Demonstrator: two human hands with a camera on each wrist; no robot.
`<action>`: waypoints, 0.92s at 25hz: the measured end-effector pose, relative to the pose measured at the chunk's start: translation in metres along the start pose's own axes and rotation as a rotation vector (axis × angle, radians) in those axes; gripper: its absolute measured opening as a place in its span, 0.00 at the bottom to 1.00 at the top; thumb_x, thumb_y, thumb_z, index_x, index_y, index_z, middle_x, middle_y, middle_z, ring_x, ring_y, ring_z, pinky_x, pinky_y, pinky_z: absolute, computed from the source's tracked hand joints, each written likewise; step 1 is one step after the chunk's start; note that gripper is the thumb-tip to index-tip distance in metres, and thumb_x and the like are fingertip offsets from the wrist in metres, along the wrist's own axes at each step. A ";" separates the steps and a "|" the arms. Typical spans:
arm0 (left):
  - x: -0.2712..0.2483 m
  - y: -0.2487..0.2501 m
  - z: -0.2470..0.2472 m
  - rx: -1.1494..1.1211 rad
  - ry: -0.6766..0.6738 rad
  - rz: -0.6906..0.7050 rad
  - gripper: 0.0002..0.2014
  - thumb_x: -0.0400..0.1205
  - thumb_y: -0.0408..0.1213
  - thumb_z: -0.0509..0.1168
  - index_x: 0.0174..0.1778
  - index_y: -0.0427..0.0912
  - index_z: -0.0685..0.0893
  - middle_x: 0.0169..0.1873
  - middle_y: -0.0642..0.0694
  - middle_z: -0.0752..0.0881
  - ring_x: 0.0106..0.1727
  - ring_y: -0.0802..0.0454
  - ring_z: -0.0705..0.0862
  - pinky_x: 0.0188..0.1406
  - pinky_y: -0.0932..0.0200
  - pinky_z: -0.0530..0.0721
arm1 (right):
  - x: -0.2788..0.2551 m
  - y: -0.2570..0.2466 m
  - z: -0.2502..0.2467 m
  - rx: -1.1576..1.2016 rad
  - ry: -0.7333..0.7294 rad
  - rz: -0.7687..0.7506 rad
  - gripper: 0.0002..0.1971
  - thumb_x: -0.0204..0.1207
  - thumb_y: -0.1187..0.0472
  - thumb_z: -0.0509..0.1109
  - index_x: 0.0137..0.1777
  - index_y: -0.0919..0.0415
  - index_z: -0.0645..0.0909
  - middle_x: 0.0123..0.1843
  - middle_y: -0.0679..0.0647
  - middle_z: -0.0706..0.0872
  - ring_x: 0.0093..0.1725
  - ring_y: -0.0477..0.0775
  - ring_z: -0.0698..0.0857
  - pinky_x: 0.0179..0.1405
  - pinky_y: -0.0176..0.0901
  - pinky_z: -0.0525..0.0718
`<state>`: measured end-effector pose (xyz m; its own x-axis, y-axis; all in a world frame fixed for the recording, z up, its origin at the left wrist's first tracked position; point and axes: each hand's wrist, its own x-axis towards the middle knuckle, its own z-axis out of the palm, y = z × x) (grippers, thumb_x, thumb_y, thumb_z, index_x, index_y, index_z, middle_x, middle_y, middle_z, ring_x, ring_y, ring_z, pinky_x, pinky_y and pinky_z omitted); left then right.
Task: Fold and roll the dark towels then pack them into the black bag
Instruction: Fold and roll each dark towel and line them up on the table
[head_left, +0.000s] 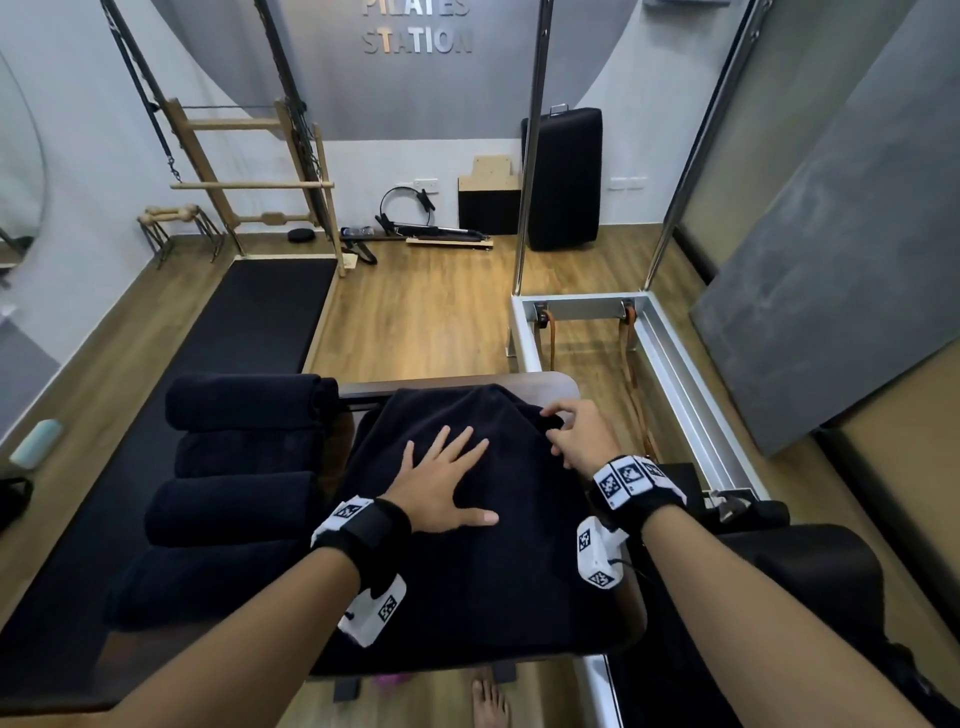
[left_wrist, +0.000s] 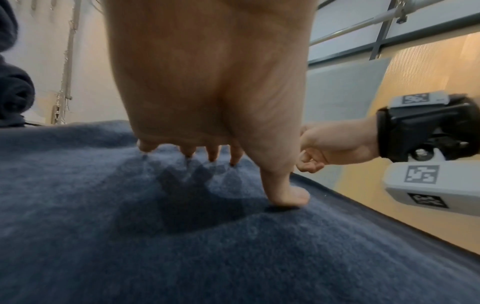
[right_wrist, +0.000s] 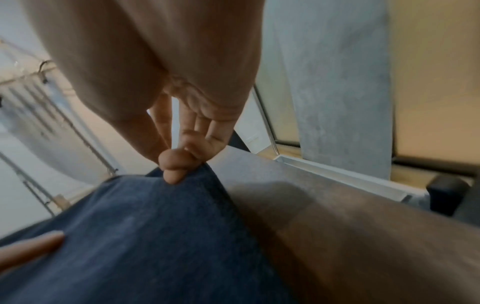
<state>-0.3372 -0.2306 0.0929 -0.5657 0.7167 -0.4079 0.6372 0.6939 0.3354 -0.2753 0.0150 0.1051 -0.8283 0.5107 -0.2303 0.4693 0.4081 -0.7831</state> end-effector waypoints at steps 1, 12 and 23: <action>0.004 0.000 0.002 0.022 -0.039 -0.004 0.59 0.76 0.76 0.68 0.93 0.63 0.38 0.91 0.58 0.30 0.90 0.49 0.25 0.84 0.22 0.29 | 0.008 -0.001 0.003 -0.062 -0.022 -0.029 0.16 0.79 0.72 0.70 0.57 0.50 0.88 0.36 0.59 0.88 0.28 0.54 0.83 0.28 0.46 0.84; 0.014 -0.006 0.011 0.050 -0.128 -0.004 0.61 0.74 0.80 0.65 0.89 0.67 0.28 0.85 0.61 0.18 0.85 0.48 0.15 0.79 0.16 0.25 | 0.059 0.007 -0.018 0.213 0.377 0.240 0.07 0.86 0.62 0.66 0.51 0.67 0.82 0.28 0.64 0.89 0.16 0.55 0.83 0.14 0.38 0.74; 0.011 -0.005 0.012 0.052 -0.117 0.005 0.61 0.74 0.81 0.64 0.89 0.65 0.28 0.85 0.60 0.18 0.85 0.48 0.16 0.79 0.16 0.26 | 0.066 0.005 -0.007 0.377 0.128 0.400 0.06 0.83 0.64 0.73 0.51 0.65 0.78 0.24 0.61 0.85 0.14 0.52 0.74 0.15 0.35 0.67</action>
<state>-0.3404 -0.2272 0.0762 -0.4994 0.7053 -0.5031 0.6682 0.6832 0.2944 -0.3255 0.0554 0.0902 -0.5535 0.6674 -0.4982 0.5778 -0.1231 -0.8068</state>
